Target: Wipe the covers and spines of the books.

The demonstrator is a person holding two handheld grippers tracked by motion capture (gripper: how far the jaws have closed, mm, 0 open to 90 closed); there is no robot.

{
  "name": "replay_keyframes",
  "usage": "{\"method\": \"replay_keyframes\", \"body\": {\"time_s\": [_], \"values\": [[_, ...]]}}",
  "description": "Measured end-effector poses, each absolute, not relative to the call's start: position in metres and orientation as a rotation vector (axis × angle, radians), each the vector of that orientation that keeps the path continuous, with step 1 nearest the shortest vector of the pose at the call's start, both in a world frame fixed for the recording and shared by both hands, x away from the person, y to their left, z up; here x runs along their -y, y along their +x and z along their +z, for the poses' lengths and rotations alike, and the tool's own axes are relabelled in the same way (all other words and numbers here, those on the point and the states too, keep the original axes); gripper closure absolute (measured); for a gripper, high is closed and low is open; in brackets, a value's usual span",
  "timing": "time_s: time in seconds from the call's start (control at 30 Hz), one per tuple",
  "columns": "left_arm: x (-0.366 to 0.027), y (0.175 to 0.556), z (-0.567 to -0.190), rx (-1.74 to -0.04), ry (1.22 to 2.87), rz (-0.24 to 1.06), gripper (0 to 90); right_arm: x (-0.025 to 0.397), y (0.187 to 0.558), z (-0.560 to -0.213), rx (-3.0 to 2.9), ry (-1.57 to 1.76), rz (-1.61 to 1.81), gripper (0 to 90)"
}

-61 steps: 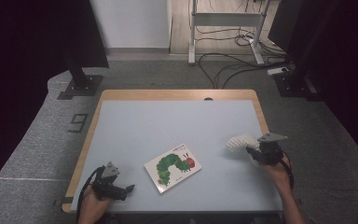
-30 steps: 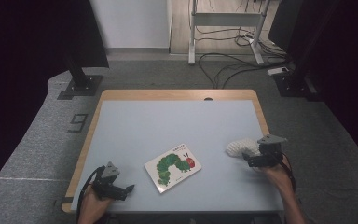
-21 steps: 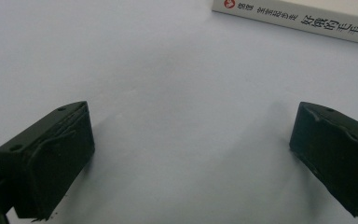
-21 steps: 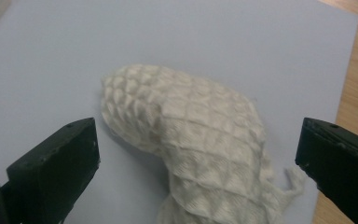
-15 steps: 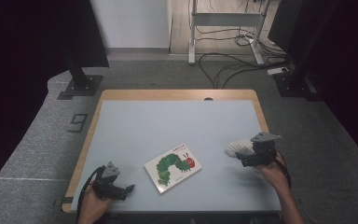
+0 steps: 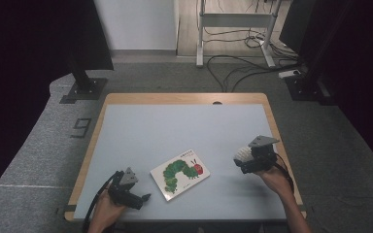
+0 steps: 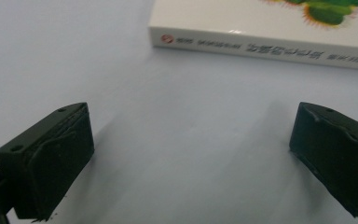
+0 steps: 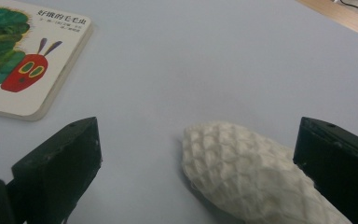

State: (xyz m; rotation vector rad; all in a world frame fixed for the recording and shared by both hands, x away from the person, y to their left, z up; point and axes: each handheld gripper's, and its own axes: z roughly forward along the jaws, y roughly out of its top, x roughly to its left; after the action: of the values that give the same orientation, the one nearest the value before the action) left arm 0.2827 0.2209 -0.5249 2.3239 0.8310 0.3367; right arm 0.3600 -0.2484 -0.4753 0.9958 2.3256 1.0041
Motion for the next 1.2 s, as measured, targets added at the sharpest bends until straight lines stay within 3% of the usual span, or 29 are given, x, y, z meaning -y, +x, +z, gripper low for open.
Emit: {"method": "replay_keyframes", "body": {"time_s": [0.67, 1.2], "values": [[-0.187, 0.289, -0.527, -0.729, 2.346, 0.268, 0.0, 0.196, 0.368, -0.491, -2.461, 0.9, 1.025, 3.4], [-0.185, 0.291, -0.528, -0.676, 2.349, 0.245, 0.0, 0.147, 0.369, -0.511, -2.622, 0.804, 1.028, 5.1]]}}
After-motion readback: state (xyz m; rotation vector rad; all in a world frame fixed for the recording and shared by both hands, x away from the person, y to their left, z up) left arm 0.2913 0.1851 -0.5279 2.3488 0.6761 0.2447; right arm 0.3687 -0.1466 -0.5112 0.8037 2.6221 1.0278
